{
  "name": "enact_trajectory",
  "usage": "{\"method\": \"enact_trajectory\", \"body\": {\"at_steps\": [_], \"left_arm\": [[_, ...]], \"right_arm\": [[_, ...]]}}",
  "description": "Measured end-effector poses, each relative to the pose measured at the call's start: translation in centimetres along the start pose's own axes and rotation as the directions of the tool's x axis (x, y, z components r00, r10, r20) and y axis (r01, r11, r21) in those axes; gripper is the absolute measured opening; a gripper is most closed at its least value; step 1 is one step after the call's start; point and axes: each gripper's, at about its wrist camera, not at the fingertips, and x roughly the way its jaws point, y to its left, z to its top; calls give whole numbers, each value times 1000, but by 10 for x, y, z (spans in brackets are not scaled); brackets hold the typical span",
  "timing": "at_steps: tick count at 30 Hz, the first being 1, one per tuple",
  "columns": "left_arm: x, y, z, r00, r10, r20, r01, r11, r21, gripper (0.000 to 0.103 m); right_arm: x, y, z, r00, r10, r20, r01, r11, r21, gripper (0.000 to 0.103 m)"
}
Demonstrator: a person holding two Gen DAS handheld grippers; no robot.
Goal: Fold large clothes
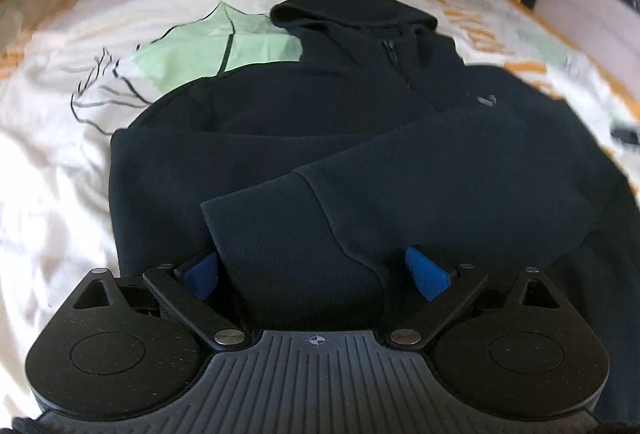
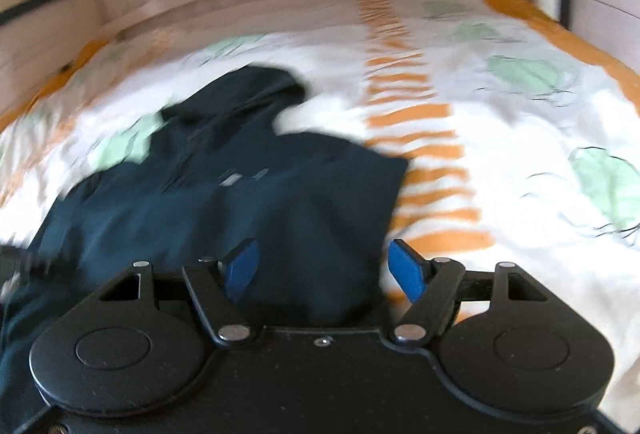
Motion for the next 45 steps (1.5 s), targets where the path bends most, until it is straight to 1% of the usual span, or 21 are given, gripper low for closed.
{"method": "enact_trajectory", "body": {"at_steps": [2,3,6,7,10,11,12,14,16,17,19,23,25,27,30,31,33,37,40,43,45], "left_arm": [[1,2,-1,1000,-4,0,4,1000,-3,97],[1,4,-1,1000,-13,0,13,1000,-12,97],[2,5,0,1000,-26,1,26,999,-27,98],[2,6,0,1000,-26,2,26,999,-27,98],[2,4,0,1000,-25,4,26,999,-25,98],[2,4,0,1000,-27,4,27,999,-26,98],[1,5,0,1000,-29,5,30,999,-27,98],[1,6,0,999,-35,7,35,999,-30,98],[1,7,0,999,-38,7,38,999,-34,98],[1,7,0,999,-40,8,40,999,-35,98],[1,7,0,999,-42,8,42,998,-36,99],[1,8,0,999,-43,9,43,998,-35,100],[2,8,-1,999,-50,13,51,998,-36,103],[2,6,-1,999,-46,17,47,998,-33,103],[3,5,-1,999,-37,24,38,999,-30,103],[3,5,-1,999,-34,28,34,999,-28,103],[3,5,-2,999,-30,36,30,999,-27,103],[3,2,-6,998,-9,62,10,1000,-22,103],[4,-1,-10,995,15,95,-14,1000,-12,103],[4,-5,-16,990,39,136,-39,999,-8,103],[4,-5,-17,988,45,146,-44,999,-7,103]], "right_arm": [[14,-11,11,1000,-27,-9,27,999,21,60],[22,-15,15,999,-47,-20,48,999,24,57],[43,-17,24,996,-78,-46,78,997,4,53],[49,-16,26,995,-79,-56,79,997,-11,51],[60,-6,23,993,-79,-85,73,995,-72,50],[64,-3,21,991,-91,-96,81,992,-97,44],[66,1,18,989,-105,-105,91,988,-126,28],[72,5,15,983,-141,-116,117,974,-193,10],[80,4,15,975,-194,-105,163,956,-245,8],[83,0,14,973,-205,-109,174,954,-246,7],[90,-10,13,973,-195,-121,164,960,-225,7],[90,-6,6,975,-202,-89,170,944,-285,7],[86,-10,8,978,-191,-79,166,955,-247,11],[78,-13,11,979,-193,-68,176,963,-207,40],[56,-9,14,984,-178,-4,174,968,-179,42],[49,-6,14,986,-166,10,165,971,-174,45],[41,2,9,989,-147,11,146,973,-178,54],[48,14,-19,985,-166,-41,154,966,-206,55],[46,14,-35,983,-184,21,185,968,-167,58],[46,9,-36,976,-217,34,220,966,-136,71],[47,3,-37,974,-224,31,226,970,-87,85]]}}
